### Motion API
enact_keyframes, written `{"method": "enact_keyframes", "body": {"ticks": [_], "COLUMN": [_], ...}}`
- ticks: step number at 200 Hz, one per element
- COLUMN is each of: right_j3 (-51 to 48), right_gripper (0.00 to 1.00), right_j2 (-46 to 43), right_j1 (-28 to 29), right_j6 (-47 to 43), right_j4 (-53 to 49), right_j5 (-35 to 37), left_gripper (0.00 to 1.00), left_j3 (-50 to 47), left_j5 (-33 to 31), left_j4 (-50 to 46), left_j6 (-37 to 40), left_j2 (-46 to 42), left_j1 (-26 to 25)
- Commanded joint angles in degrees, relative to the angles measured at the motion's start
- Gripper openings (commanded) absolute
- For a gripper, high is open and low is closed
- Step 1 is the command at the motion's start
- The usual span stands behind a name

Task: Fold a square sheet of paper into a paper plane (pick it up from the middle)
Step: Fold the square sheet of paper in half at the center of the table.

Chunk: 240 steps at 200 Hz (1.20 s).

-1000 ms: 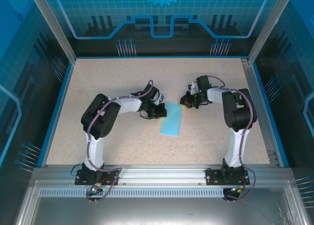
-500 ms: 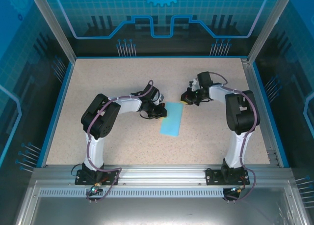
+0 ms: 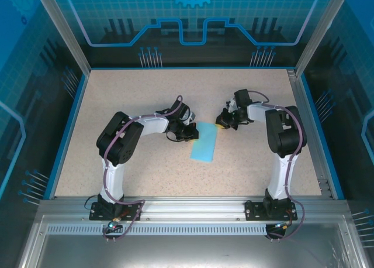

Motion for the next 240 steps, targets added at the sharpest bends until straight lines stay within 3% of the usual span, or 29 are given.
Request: {"method": "enact_keyframes", "body": {"ticks": [1,30,80,136,206,240], "right_j3": [-3.0,-10.2,-23.7,-33.9,-36.1,-31.9], "right_gripper": [0.05,0.05,0.02,0.02,0.03,0.06], "right_j2": [-6.5,-13.3,-22.3,-26.6,-24.8,-26.8], "right_j1": [0.6,2.1,10.2,16.8,16.8,16.4], "right_j6": [-0.1,1.3,5.3,10.3,7.8,3.4], "right_j4": [1.7,5.9,10.7,15.1,12.2,4.1], "right_j5": [-2.4,-3.1,-0.1,2.2,3.6,5.3], "left_gripper": [0.00,0.00,0.00,0.00,0.00,0.00], "left_j3": [-2.2,-2.4,-2.5,-2.7,-2.4,-1.5], "left_j5": [-4.4,-4.2,-3.8,-3.8,-3.4,-2.3], "left_j4": [-7.3,-6.9,-6.4,-6.4,-6.5,-6.7], "left_j6": [1.6,1.4,0.8,0.8,0.7,0.3], "left_j2": [4.3,4.4,4.5,4.6,4.0,2.7], "left_j1": [-0.3,-0.3,-0.3,-0.3,-0.4,-0.3]}}
